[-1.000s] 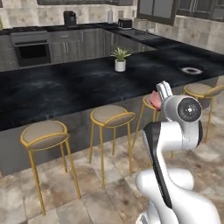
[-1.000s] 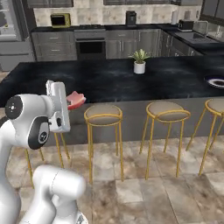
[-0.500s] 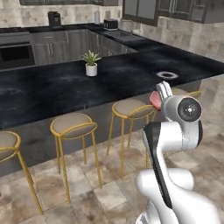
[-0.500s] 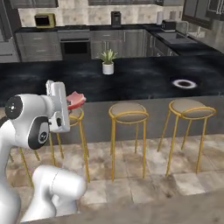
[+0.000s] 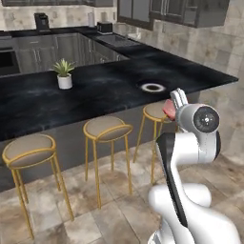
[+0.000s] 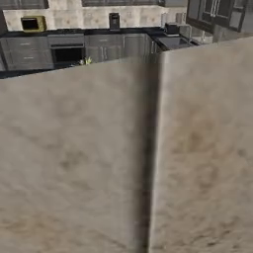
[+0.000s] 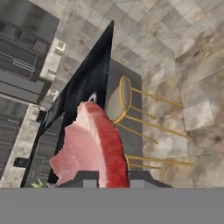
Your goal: Take the cheese, steak, and lemon from the fridge and place them on the plate on the dining counter to create an appetizer plate.
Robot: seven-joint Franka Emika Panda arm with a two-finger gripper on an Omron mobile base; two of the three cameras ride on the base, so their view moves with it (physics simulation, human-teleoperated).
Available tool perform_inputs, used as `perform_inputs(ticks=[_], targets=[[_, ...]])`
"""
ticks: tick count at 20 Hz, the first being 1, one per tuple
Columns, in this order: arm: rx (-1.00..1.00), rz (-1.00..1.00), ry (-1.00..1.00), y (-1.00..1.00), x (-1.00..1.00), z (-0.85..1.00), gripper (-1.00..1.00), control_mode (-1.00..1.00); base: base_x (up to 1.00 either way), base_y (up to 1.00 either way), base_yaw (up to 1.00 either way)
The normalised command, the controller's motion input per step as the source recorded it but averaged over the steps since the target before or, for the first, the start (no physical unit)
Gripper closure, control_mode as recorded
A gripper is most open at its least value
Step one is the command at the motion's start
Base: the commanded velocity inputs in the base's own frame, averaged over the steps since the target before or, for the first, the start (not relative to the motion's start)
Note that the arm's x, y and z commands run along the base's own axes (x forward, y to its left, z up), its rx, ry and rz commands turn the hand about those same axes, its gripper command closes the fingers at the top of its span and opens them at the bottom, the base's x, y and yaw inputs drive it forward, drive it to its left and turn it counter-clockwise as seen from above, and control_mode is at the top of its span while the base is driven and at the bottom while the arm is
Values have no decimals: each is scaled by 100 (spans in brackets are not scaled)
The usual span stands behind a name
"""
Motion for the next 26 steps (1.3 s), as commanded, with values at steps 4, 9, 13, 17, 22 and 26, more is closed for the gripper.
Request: perform_inputs(ticks=[4, 9, 13, 17, 22, 26], targets=[[0, 0, 0, 0, 0, 0, 100, 100, 3, -100, 0], [0, 0, 0, 0, 0, 0, 100, 100, 13, -100, 0], [0, 0, 0, 0, 0, 0, 100, 100, 45, -96, 0], [0, 0, 0, 0, 0, 0, 100, 100, 81, -59, 0], [0, 0, 0, 0, 0, 0, 100, 100, 100, -15, 3], [0, 0, 0, 0, 0, 0, 100, 100, 78, 17, 0]])
